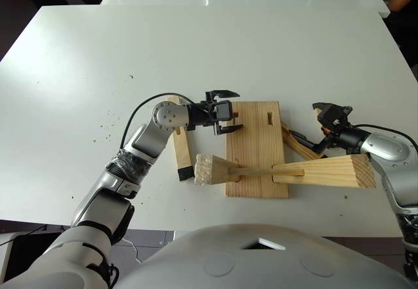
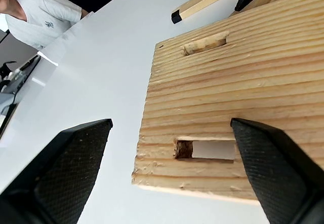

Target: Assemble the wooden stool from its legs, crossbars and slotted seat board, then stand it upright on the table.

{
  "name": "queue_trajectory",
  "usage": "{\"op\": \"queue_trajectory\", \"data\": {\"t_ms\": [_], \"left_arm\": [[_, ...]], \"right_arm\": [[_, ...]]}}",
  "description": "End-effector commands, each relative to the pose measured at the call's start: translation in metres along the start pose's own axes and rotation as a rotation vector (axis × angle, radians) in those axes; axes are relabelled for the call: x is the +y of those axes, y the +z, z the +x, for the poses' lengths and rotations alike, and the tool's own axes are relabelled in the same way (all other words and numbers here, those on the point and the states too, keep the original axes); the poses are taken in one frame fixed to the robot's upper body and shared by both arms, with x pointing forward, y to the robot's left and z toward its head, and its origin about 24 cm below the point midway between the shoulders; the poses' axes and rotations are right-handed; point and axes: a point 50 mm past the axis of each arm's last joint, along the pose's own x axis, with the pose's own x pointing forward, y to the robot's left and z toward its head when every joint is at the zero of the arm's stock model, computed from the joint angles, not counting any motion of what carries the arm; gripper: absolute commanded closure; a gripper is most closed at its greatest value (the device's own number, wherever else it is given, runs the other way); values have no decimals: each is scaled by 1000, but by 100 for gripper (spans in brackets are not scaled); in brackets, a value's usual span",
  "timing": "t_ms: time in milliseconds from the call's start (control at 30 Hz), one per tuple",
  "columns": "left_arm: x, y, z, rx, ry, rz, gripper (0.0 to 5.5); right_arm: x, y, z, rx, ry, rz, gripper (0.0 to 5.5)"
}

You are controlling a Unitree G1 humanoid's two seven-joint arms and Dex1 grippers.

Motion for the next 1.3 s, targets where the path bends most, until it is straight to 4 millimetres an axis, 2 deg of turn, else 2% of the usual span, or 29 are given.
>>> {"op": "queue_trajectory", "data": {"t_ms": [33, 300, 733, 933, 1100, 1300], "left_arm": [[15, 6, -9, 8, 15, -18, 116], [15, -3, -8, 70, -3, 16, 116], [10, -35, -12, 240, -35, 50, 116], [15, -41, -18, 279, -48, 98, 116], [16, -40, -21, 278, -68, 124, 116], [14, -30, -19, 189, -67, 123, 116]], "right_arm": [[3, -7, 6, 32, -22, -25, 14], [10, -16, 23, 54, -24, -57, 14], [11, -20, 23, 82, -3, -111, 14], [13, -40, 13, 158, -14, -157, 14], [8, -56, -4, 227, -61, -202, 14], [-3, -71, -19, 305, -111, -254, 14]]}}
